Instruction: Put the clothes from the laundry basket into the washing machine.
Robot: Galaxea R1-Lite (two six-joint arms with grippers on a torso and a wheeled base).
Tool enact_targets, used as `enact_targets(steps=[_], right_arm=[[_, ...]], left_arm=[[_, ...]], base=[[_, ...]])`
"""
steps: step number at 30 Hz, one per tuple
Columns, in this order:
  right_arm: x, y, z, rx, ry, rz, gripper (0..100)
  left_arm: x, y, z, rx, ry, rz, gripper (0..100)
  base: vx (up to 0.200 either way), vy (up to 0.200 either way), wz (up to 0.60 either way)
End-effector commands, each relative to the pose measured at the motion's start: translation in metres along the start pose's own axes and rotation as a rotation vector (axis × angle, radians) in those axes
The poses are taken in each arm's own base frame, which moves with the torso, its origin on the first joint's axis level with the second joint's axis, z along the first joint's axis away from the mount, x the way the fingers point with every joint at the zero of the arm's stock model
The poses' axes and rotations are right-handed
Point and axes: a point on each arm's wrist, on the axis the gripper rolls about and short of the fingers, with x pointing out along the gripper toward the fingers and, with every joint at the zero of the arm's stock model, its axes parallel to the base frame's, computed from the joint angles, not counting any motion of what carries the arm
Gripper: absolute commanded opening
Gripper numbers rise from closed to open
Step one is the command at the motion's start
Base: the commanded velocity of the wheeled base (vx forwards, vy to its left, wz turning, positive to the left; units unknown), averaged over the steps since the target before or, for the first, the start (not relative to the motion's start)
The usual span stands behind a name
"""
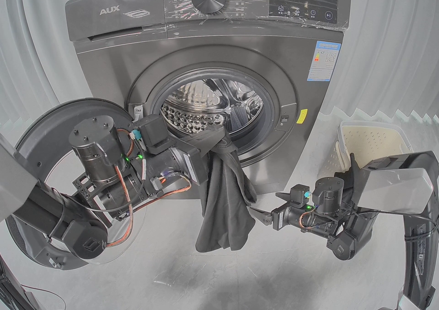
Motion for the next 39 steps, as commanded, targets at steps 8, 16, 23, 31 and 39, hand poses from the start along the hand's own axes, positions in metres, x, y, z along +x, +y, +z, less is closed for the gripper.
enact_targets(steps=[8, 16, 23, 31, 39], right_arm=[[0.034, 0.008, 0.001, -0.029, -0.083, 0.067, 100], [0.043, 0.017, 0.002, -0.049, -0.133, 0.138, 0], [0.041, 0.014, 0.004, -0.054, -0.162, 0.147, 0], [0.007, 0.015, 0.034, -0.057, -0.204, 0.131, 0], [-0.055, 0.020, 0.081, -0.063, -0.295, 0.042, 0]], left_arm=[[-0.001, 0.000, -0.001, -0.001, 0.004, 0.000, 0], [-0.001, 0.000, -0.002, -0.003, 0.006, -0.001, 0], [-0.002, 0.002, -0.005, -0.005, 0.018, 0.007, 0], [-0.005, 0.010, -0.006, -0.007, 0.010, 0.034, 0], [-0.022, 0.021, -0.015, 0.037, 0.044, 0.091, 0]], base=[[0.000, 0.000, 0.00], [0.000, 0.000, 0.00], [0.000, 0.000, 0.00], [0.000, 0.000, 0.00], [0.000, 0.000, 0.00]])
